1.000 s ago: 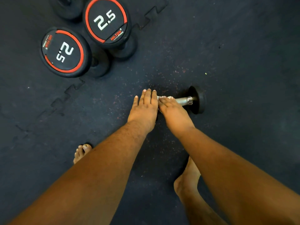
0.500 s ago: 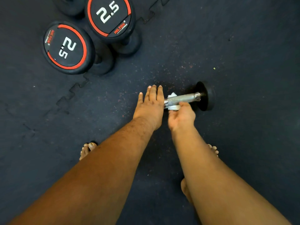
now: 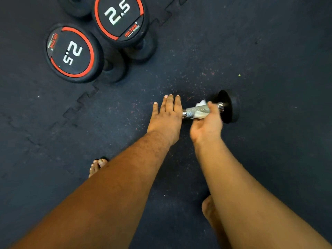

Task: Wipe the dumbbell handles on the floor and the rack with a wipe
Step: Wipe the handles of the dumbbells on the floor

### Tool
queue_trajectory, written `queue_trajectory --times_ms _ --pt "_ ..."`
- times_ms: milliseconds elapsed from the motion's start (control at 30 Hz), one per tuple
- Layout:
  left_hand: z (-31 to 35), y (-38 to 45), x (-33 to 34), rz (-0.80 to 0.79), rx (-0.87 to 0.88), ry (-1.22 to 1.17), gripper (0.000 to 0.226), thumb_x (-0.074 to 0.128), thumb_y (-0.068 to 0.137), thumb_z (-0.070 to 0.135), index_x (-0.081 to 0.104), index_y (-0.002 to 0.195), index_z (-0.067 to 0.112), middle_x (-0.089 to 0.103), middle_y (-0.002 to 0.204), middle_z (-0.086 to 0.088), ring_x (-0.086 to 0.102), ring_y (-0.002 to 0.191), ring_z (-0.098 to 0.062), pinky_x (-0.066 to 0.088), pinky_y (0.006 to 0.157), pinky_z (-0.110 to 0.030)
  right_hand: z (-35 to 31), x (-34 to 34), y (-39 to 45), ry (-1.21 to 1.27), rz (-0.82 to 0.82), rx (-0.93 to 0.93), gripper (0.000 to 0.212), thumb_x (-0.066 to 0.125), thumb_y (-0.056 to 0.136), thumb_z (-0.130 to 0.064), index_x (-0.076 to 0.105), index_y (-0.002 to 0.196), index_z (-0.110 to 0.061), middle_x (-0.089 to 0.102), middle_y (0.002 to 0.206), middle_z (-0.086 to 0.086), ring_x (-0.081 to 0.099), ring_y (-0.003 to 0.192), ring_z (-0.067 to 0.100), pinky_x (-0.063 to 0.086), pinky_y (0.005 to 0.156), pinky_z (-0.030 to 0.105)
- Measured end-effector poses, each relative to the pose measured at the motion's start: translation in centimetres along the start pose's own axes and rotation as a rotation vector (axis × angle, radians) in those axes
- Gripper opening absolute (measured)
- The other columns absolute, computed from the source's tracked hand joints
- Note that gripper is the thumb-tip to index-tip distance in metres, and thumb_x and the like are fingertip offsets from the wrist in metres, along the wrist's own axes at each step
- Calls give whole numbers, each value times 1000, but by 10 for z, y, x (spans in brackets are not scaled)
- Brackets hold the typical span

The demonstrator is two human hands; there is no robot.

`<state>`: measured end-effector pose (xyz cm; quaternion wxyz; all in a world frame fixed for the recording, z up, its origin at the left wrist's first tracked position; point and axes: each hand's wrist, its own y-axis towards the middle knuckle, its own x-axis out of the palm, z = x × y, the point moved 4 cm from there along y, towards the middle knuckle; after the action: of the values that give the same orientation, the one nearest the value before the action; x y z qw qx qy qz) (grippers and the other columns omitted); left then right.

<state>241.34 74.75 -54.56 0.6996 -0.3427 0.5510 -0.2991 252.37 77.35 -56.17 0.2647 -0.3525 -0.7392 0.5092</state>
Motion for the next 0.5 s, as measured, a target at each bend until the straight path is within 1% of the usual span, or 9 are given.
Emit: queue_trajectory --times_ms 67,100,167,200,233,300,367,433,500 --pt "1 -1 -1 2 4 -5 113 71 89 15 -18 157 4 -12 168 -17 -9 157 -30 5 127 -54 18 -1 -11 -163 -91 136 9 58 98 -13 64 102 -8 69 103 14 67 95 25 54 94 37" --pt "1 -1 0 7 4 -2 113 71 89 16 -18 157 4 -12 168 -17 -9 157 -30 5 127 -54 16 -1 -10 -179 -98 158 12 59 97 -13 64 106 -7 68 106 16 66 98 27 54 98 40" --pt "1 -1 2 21 0 10 117 76 87 19 -17 157 4 -11 168 -18 -7 157 -31 5 127 -53 0 1 7 -35 -21 73 15 59 97 -11 62 110 -6 65 111 15 64 100 27 51 103 42" --pt "0 -1 2 24 0 10 119 77 86 19 -17 157 4 -11 168 -18 -7 157 -31 6 127 -53 -6 1 12 39 17 13 12 59 98 -11 63 108 -7 65 111 14 65 99 25 52 102 40" --pt "0 -1 3 23 2 4 120 78 85 19 -17 157 5 -11 168 -18 -7 157 -31 6 127 -53 -6 -1 12 40 15 -17 9 59 98 -10 64 106 -8 67 109 12 66 97 23 54 98 37" --pt "1 -1 2 19 7 -17 115 73 87 16 -17 157 5 -12 168 -17 -9 157 -30 5 127 -53 13 -4 2 -158 -70 42 14 57 101 -12 66 110 -5 72 106 13 70 96 23 57 90 36" --pt "1 -1 0 18 4 -38 109 68 90 13 -16 158 6 -11 169 -16 -10 157 -29 4 127 -53 31 -12 -13 -380 -141 110 23 53 104 -14 65 119 -1 73 108 15 71 98 26 57 92 41" --pt "2 -1 -1 20 6 -47 110 69 88 10 -15 158 6 -11 169 -16 -10 157 -29 4 127 -53 30 -19 -18 -492 -109 63 24 49 105 -11 64 120 1 71 110 19 69 99 27 55 97 43" --pt "1 -1 -3 14 7 -54 113 71 85 9 -15 158 6 -11 169 -16 -9 157 -29 4 127 -53 21 -24 -25 -567 -89 19 24 45 106 -7 67 115 -1 72 111 20 68 103 29 53 101 45"
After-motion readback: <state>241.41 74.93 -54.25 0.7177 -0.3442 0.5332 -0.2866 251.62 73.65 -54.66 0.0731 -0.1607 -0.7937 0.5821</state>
